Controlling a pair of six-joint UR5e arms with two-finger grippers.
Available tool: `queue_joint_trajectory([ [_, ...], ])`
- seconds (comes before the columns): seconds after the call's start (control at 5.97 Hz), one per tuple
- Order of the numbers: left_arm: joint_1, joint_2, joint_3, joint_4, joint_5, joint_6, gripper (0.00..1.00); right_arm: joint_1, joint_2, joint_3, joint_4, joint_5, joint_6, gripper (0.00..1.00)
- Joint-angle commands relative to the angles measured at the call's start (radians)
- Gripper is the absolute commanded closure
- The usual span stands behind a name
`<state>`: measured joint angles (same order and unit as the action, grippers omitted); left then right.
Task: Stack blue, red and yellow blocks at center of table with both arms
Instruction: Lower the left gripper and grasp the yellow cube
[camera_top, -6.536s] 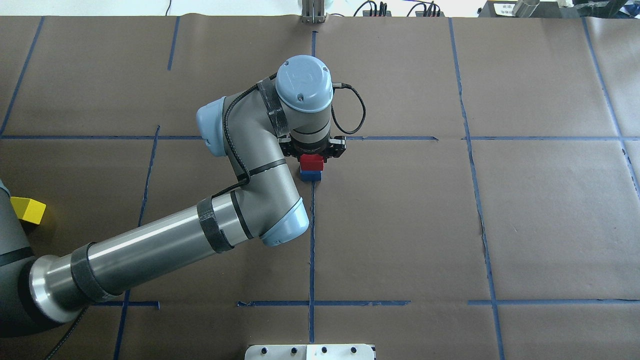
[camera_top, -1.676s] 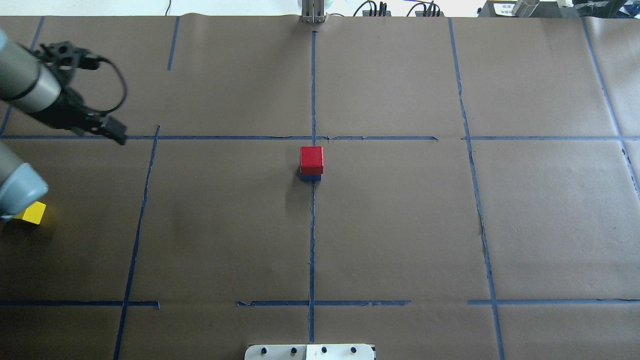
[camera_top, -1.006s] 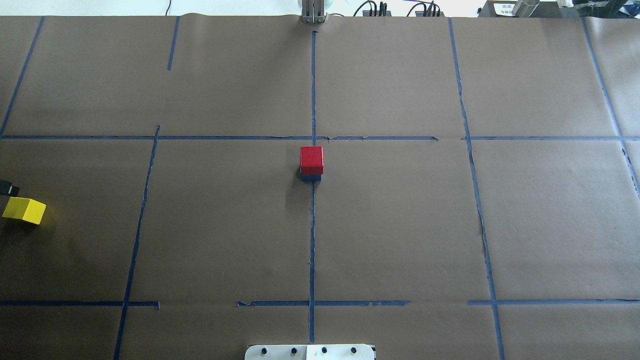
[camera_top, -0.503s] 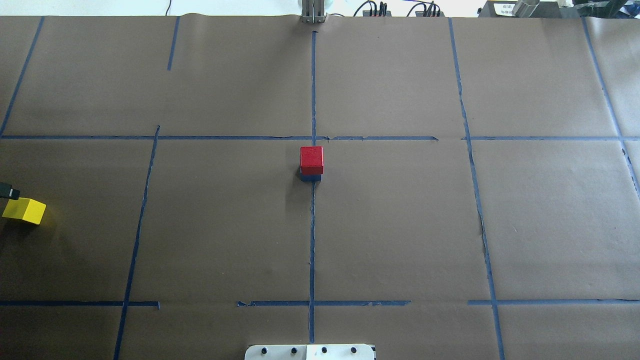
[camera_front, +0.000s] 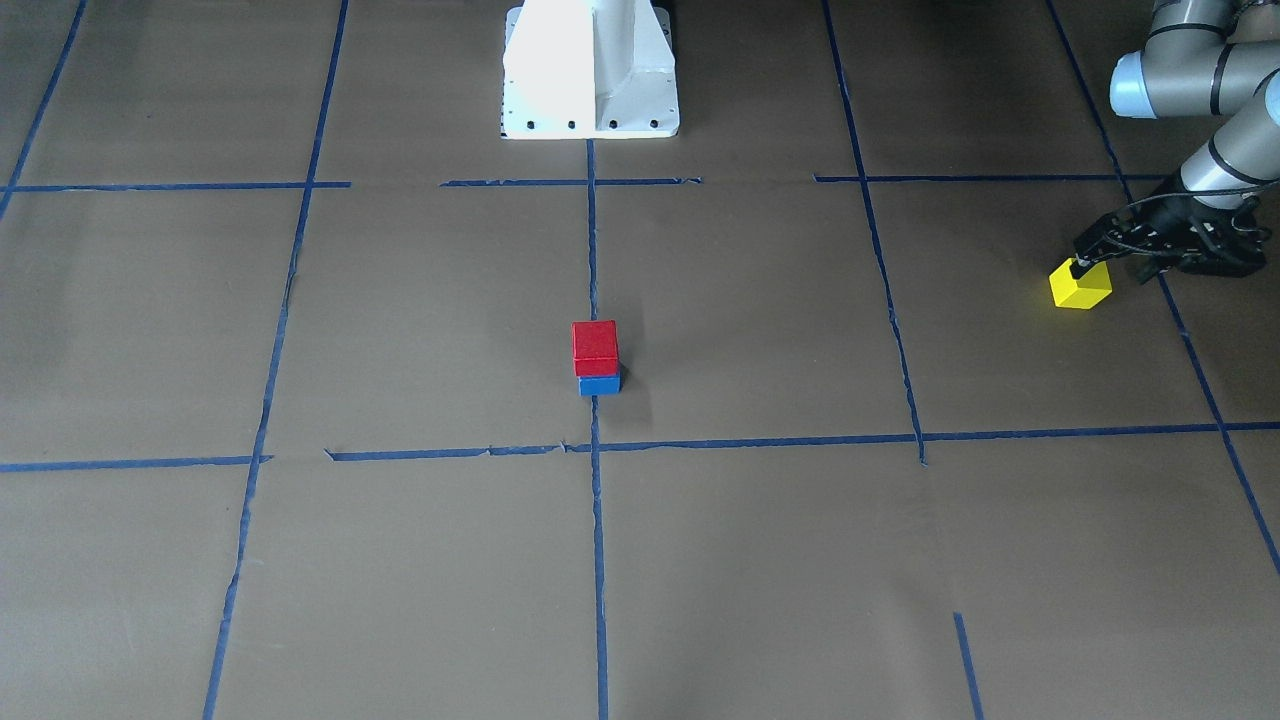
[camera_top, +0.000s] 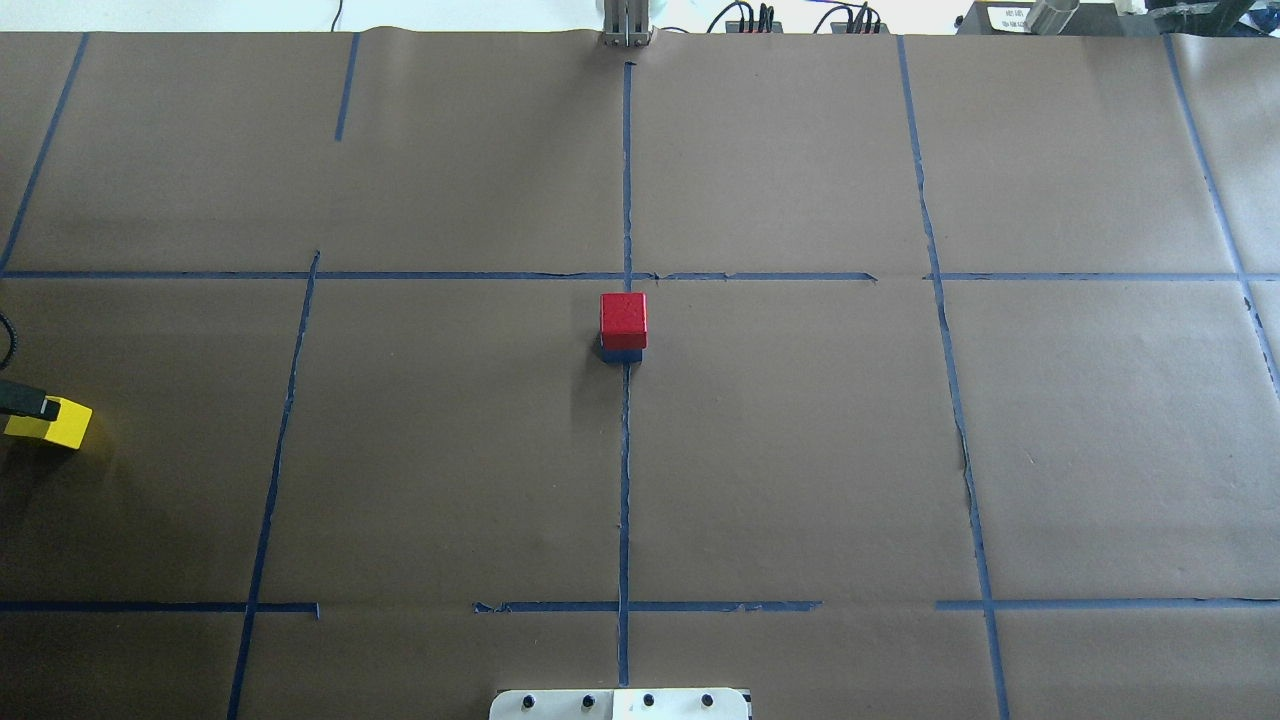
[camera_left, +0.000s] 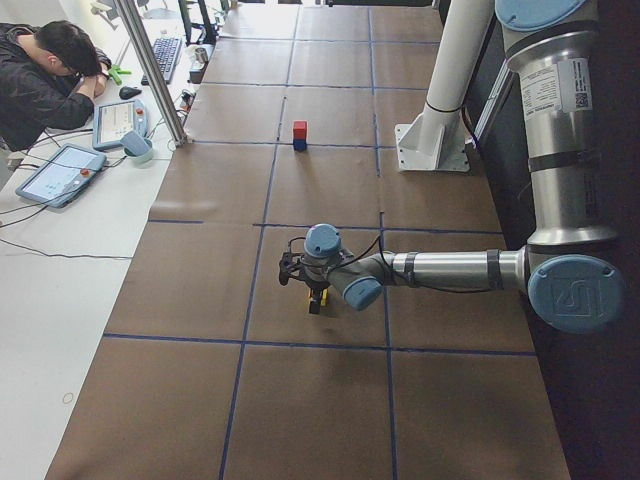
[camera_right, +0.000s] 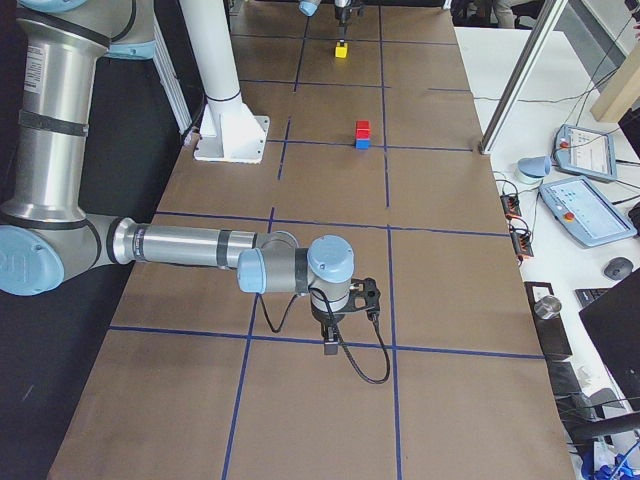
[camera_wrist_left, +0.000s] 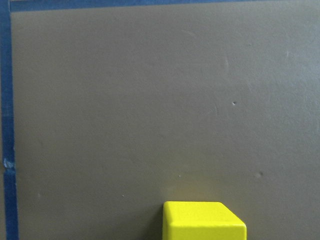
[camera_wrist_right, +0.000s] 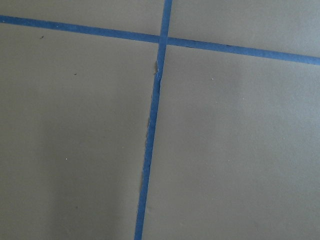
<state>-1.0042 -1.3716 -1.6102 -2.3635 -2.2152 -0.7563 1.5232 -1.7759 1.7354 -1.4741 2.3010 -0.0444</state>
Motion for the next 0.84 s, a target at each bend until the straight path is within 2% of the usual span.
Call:
queue_joint_trajectory([
  [0.0,0.033,-0.001,0.004,0.000,0.006,-0.024,0.00,0.000,0.000,0.000,0.000,-0.002,0.000,0.00],
  [0.34,0.079,-0.004,0.013,0.000,0.055,-0.023,0.00,0.000,0.000,-0.007,0.000,-0.005,-0.002,0.00],
  [0.5,0.096,-0.020,0.030,0.003,0.074,-0.024,0.09,0.000,0.000,-0.008,0.000,-0.005,-0.002,0.00],
  [0.67,0.096,-0.033,0.048,0.006,0.072,-0.029,0.50,0.000,0.000,-0.008,0.000,-0.005,-0.002,0.00],
])
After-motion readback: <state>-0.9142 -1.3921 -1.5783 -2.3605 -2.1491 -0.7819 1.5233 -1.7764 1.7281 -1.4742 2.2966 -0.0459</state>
